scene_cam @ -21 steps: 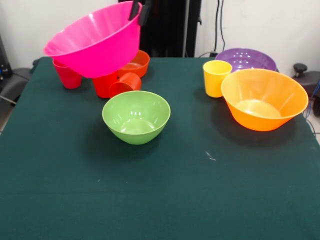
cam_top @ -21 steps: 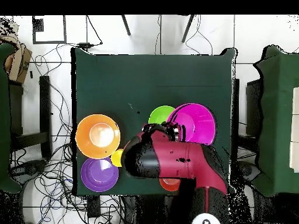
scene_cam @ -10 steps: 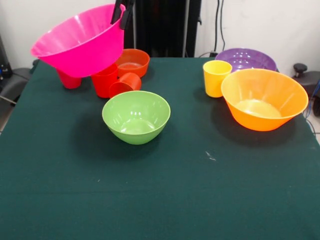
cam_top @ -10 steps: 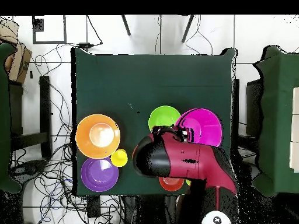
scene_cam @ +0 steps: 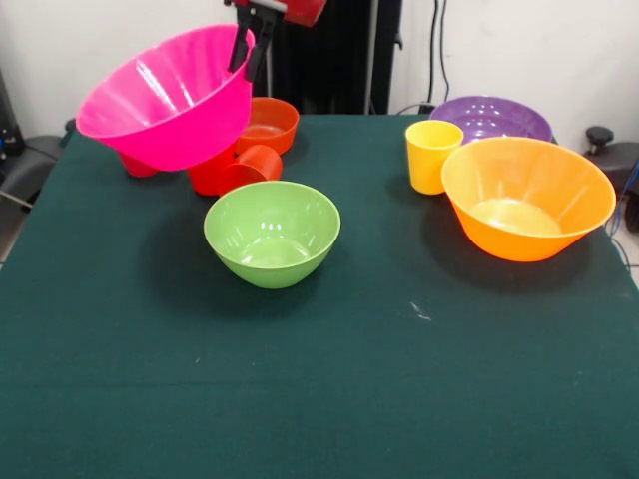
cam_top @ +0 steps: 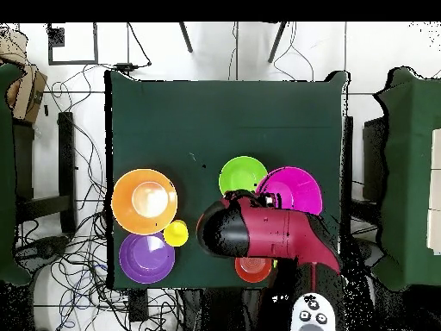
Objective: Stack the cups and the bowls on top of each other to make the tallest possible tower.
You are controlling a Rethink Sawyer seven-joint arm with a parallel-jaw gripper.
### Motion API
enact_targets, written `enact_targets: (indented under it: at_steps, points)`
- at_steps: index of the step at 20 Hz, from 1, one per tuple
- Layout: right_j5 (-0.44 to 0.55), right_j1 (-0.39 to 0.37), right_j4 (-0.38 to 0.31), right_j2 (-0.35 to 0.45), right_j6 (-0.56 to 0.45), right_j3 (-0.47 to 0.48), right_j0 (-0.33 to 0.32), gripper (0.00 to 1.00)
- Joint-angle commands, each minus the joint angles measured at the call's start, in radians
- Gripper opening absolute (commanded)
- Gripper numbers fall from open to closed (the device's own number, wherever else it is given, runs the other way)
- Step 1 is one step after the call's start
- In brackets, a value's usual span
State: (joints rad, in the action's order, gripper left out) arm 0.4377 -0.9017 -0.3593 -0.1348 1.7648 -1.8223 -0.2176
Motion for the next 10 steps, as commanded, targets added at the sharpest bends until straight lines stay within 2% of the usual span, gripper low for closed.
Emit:
enact_targets:
  at_steps: [1,10]
  points:
    - [-0.052,0.078,0.022,0.032,0.164,0.029,0.019,0.00]
    - [-0.047,0.084,0.029,0.032,0.173,0.043,0.035,0.00]
